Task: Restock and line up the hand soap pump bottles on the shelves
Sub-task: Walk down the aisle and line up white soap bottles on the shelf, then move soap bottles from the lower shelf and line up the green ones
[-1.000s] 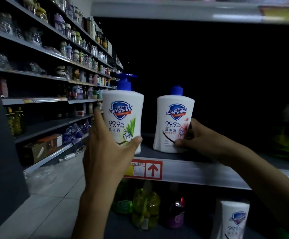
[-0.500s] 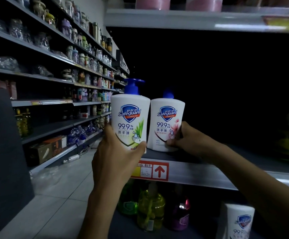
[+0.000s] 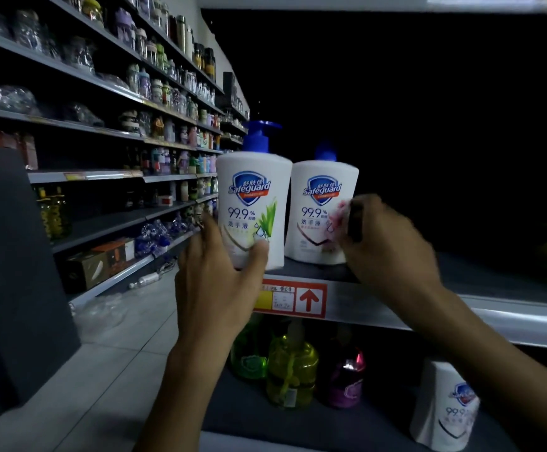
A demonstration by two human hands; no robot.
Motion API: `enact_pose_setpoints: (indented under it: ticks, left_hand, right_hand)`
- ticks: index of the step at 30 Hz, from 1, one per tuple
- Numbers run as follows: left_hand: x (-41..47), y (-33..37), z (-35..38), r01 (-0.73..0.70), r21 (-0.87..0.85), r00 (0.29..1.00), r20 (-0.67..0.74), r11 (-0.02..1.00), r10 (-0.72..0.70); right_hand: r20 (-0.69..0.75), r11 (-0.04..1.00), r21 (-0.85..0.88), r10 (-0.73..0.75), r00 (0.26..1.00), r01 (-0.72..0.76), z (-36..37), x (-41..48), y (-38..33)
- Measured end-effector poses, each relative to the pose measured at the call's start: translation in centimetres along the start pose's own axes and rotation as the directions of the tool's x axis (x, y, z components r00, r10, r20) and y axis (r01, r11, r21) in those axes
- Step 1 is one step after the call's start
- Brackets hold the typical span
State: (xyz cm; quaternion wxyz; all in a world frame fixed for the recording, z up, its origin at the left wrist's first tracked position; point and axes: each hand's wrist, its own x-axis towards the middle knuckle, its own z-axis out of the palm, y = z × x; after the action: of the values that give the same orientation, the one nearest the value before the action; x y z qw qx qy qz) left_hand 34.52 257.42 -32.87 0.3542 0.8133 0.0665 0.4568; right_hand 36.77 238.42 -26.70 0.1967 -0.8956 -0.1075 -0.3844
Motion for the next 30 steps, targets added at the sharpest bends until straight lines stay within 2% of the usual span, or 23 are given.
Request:
enact_pose_setpoints:
  ticks: [1,2,4,5,7,8,10,12,14,17,20,23,25,27,30]
  left_hand:
    - [-0.5,-0.2,-0.2,-0.008,-0.091,0.998,-0.058,0.996,0.003]
    - [-1.3,-0.5,-0.5,-0.032,-0.184,0.991,-0.135,0.982,0.007]
    - [-3.5,-2.0,-0.9,-0.12,-0.256,0.955,-0.295,0.959,0.041]
    - [-4.7,-3.0,-0.9,-0.131,-0.262,0.942,-0.335,0.956,0.037]
    - [-6.7,-5.2,-0.3,-0.003,-0.288,0.95,-0.299,0.958,-0.087]
    - [-7.3,-6.2,0.3,0.102,-0.29,0.963,-0.212,0.951,-0.168]
    - [-8.1,-7.6,2.0,0.25,-0.157,0.967,0.089,0.955,-0.239]
    - [-8.5,-8.0,3.7,0.18,0.04,0.912,0.367,0.983,-0.182]
    - [-8.9,-7.8,5.3,0.098,0.1,0.863,0.487,0.99,-0.135]
    - [-9.1,-7.0,7.3,0.124,0.094,0.836,0.527,0.988,-0.155]
    - [-9.1,-6.3,9.1,0.058,0.083,0.833,0.545,0.995,-0.094]
    - [-9.0,-5.9,9.9,0.05,0.037,0.823,0.564,0.998,-0.063]
    - [-9.1,-5.7,10.3,0.079,0.029,0.809,0.583,0.996,-0.081]
    - [-9.5,-5.4,11.0,0.085,0.003,0.798,0.598,0.996,-0.07]
    - [-10.8,-4.4,12.6,0.029,-0.027,0.79,0.614,0.999,-0.006]
  right_hand:
    - [-0.19,0.995,-0.001,-0.097,0.977,0.098,-0.7,-1.1,0.1]
    - [-0.336,0.976,0.059,-0.18,0.925,0.212,-1.2,-2.4,0.3]
    - [-0.494,0.897,0.199,-0.257,0.831,0.396,-1.3,-5.7,1.1]
    - [-0.506,0.867,0.247,-0.265,0.821,0.432,-0.5,-7.6,1.8]
    - [-0.4,0.853,0.351,-0.237,0.885,0.387,2.1,-11.3,3.4]
    - [-0.307,0.859,0.398,-0.205,0.93,0.321,3.8,-13.0,4.5]
    - [-0.079,0.893,0.433,-0.098,0.992,0.122,7.2,-15.7,6.7]
    - [0.132,0.911,0.402,0.037,0.991,-0.088,9.9,-16.7,8.0]
    - [0.207,0.912,0.373,0.099,0.973,-0.172,11.5,-16.4,8.3]
    - [0.265,0.966,0.224,0.063,0.962,-0.125,13.2,-14.8,8.1]
    - [0.378,0.999,-0.009,0.052,0.924,-0.053,14.3,-13.9,9.2]
    - [0.47,0.998,-0.012,0.059,0.881,-0.06,14.4,-13.5,10.1]
    - [0.414,0.997,-0.079,0.052,0.909,-0.021,14.1,-13.9,10.1]
    - [0.307,0.975,-0.219,0.043,0.951,0.026,13.6,-14.5,10.1]
    - [0.213,0.928,-0.373,0.077,0.974,0.009,12.4,-15.4,10.7]
